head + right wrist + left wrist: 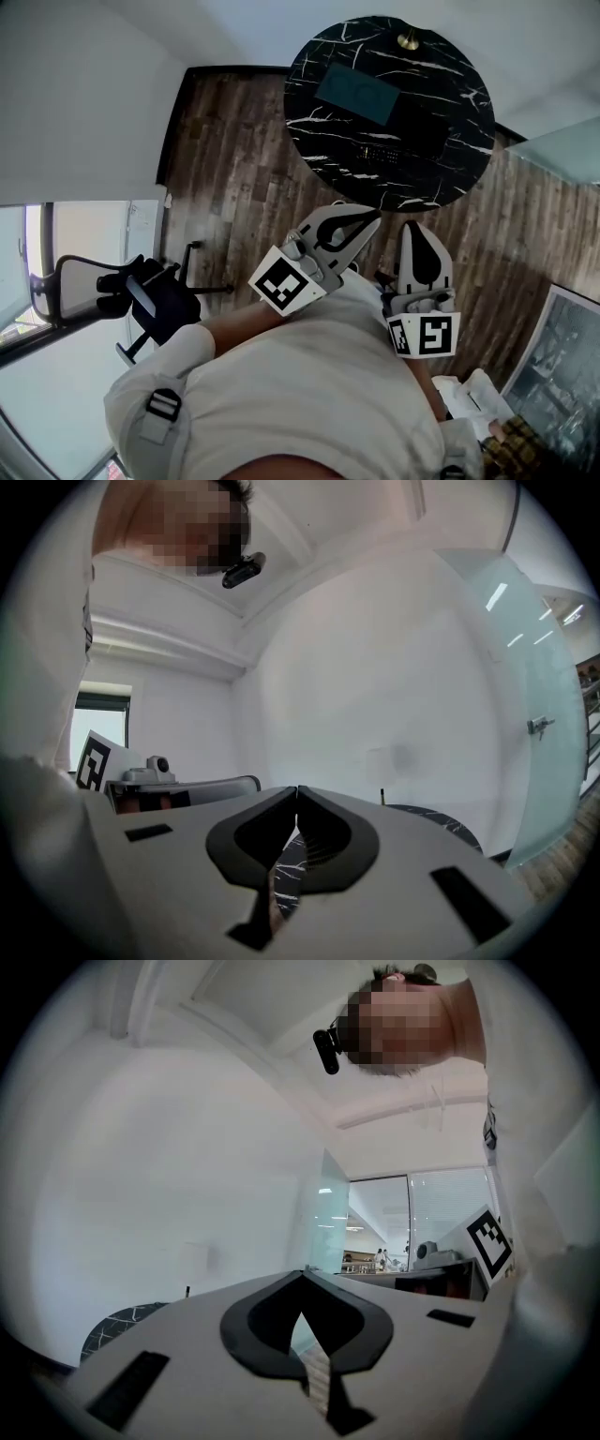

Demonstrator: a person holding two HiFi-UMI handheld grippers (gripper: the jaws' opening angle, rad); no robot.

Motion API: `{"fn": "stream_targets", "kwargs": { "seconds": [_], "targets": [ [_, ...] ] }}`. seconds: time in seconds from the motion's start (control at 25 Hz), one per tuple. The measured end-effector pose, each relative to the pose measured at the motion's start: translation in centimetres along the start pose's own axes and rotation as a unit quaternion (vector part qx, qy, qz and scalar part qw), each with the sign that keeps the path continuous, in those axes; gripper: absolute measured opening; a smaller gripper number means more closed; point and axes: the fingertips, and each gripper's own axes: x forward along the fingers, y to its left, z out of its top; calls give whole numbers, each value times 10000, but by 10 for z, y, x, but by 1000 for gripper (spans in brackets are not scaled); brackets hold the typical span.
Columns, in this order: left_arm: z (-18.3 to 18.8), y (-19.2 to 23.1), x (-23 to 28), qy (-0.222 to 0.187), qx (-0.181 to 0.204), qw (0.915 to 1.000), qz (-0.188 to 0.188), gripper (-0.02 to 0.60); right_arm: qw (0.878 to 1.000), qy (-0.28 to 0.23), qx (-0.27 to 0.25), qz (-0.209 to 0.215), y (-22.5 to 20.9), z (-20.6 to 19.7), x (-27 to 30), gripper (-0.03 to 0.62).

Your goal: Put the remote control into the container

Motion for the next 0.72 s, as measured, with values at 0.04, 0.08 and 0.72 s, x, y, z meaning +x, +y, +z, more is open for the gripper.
{"fn": "stream_targets", "kwargs": {
  "seconds": [0.04,0.08,0.72],
  "targets": [
    [3,12,4,-5,-10,10000,-16,2,10000,0,-33,-1,-1,3,11,9],
    [6,23,7,-24,-16,10000,-30,2,10000,-8,-64,0,-1,7,23,9],
    [13,112,52,80,-252,9991,-338,2,9993,37,-143,-348,-29,20,111,9]
  ]
}}
